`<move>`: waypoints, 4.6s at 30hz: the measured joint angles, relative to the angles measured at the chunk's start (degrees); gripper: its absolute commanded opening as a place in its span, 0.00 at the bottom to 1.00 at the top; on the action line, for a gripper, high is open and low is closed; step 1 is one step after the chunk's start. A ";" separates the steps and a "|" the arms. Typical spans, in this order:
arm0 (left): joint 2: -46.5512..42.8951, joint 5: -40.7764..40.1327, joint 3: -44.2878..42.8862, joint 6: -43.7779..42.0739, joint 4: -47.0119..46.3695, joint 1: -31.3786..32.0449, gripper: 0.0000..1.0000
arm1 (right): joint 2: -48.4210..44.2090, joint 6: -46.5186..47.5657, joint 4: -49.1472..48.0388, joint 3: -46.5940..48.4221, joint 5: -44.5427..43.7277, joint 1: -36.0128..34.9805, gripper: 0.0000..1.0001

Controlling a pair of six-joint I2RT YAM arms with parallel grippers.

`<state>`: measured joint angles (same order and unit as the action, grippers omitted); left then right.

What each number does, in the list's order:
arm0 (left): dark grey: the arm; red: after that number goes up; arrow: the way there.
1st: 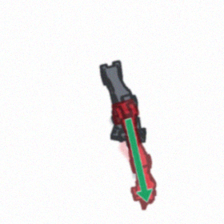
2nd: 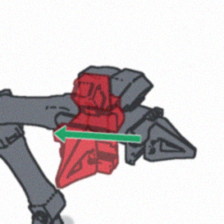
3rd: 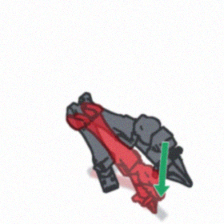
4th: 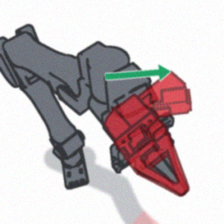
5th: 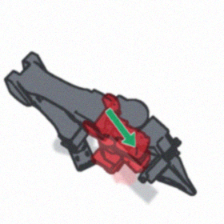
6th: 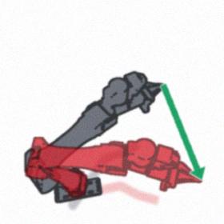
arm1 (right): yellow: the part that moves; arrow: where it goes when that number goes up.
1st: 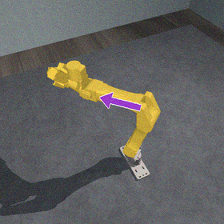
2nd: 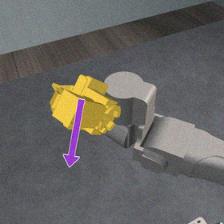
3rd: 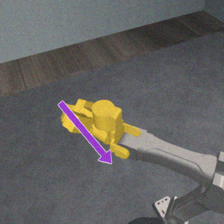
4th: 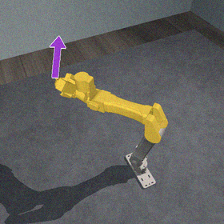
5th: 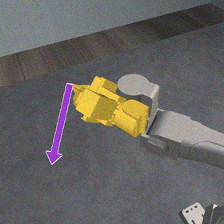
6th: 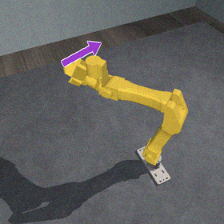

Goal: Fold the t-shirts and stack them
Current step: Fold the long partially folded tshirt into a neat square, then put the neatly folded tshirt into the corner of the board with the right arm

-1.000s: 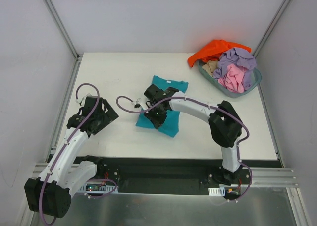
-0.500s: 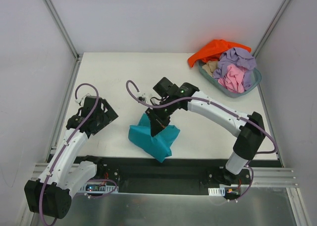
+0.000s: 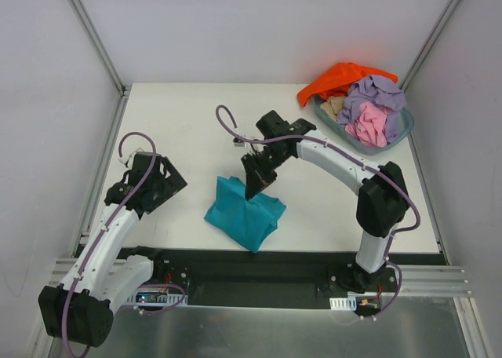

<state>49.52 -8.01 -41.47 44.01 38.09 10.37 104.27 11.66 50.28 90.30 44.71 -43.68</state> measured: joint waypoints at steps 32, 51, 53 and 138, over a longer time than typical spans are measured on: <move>7.80 9.51 -1.46 -1.51 -3.78 0.00 0.99 | 21.22 5.20 -1.14 8.31 -0.22 12.31 0.98; 12.20 29.20 -0.15 -3.32 -23.10 18.80 0.99 | -9.14 -9.81 -19.21 -21.00 -0.96 9.01 0.97; 13.64 30.84 1.03 -3.67 -26.34 20.70 0.99 | -7.13 -11.28 -21.00 -22.49 -0.55 8.66 0.97; 4.68 1.95 3.89 -2.99 -14.93 16.48 0.99 | -5.05 -2.71 -8.90 -25.40 -52.89 30.36 0.08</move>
<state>54.19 -6.07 -37.58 41.01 23.16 26.85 99.22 8.95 41.39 64.90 -8.19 -13.32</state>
